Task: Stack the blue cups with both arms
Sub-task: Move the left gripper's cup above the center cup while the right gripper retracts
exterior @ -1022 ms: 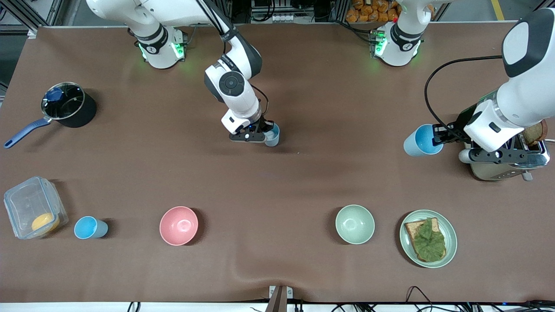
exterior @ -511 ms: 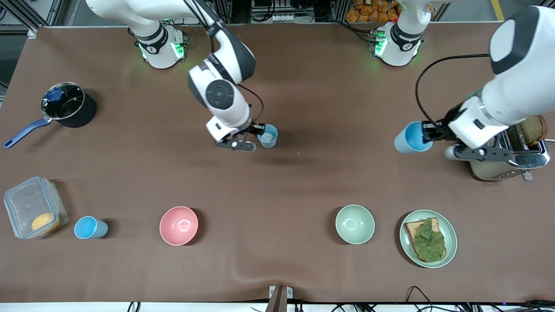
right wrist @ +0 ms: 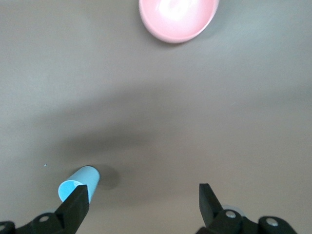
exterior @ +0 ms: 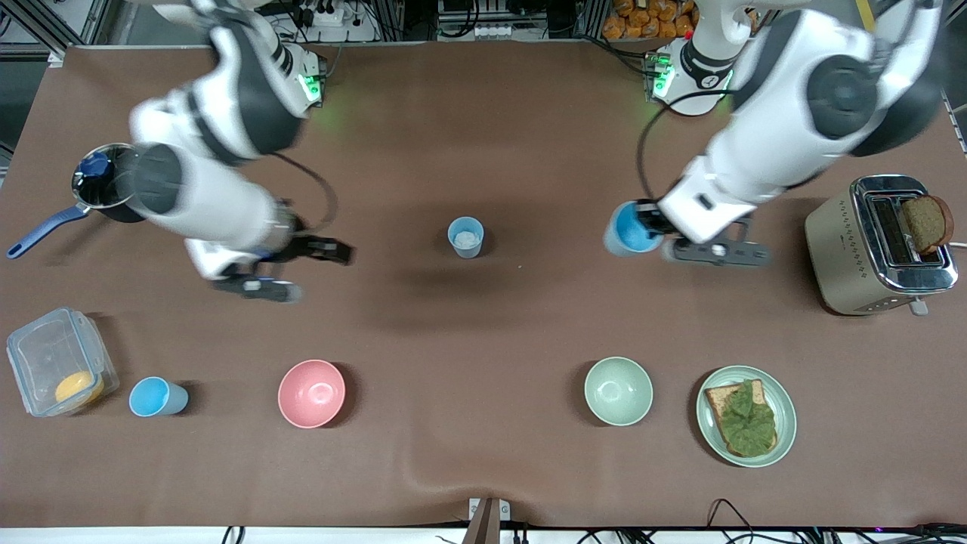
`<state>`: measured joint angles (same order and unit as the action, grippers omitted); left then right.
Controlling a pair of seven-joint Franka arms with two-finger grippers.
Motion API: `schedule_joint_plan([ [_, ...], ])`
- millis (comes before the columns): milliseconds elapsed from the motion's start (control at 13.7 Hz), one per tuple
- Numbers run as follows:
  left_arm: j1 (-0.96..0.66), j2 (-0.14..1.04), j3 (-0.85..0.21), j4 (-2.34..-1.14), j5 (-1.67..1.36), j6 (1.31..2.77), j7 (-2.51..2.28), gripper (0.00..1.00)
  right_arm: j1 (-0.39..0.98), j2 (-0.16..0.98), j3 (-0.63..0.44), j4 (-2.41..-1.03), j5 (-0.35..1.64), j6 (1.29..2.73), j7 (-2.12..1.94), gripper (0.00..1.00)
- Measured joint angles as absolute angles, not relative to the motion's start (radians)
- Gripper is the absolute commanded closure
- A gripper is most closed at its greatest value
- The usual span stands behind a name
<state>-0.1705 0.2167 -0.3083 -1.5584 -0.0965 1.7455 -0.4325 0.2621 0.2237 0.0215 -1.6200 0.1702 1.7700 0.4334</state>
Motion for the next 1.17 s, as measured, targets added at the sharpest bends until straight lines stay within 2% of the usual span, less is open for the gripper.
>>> schedule_joint_plan([
  [365, -0.326, 0.300, -0.312, -1.559, -0.097, 1.877, -0.687, 1.00, 0.056, 0.064, 0.020, -1.654, 0.170, 1.672, 0.233, 0.00],
  [657, -0.457, 0.387, -0.311, -1.558, -0.097, 2.008, -0.938, 1.00, 0.028, 0.043, 0.021, -1.615, 0.158, 1.629, 0.229, 0.00],
  [1169, -0.584, 0.512, -0.308, -1.558, -0.041, 2.067, -1.098, 1.00, 0.028, 0.048, 0.036, -1.603, 0.044, 1.588, 0.174, 0.00],
])
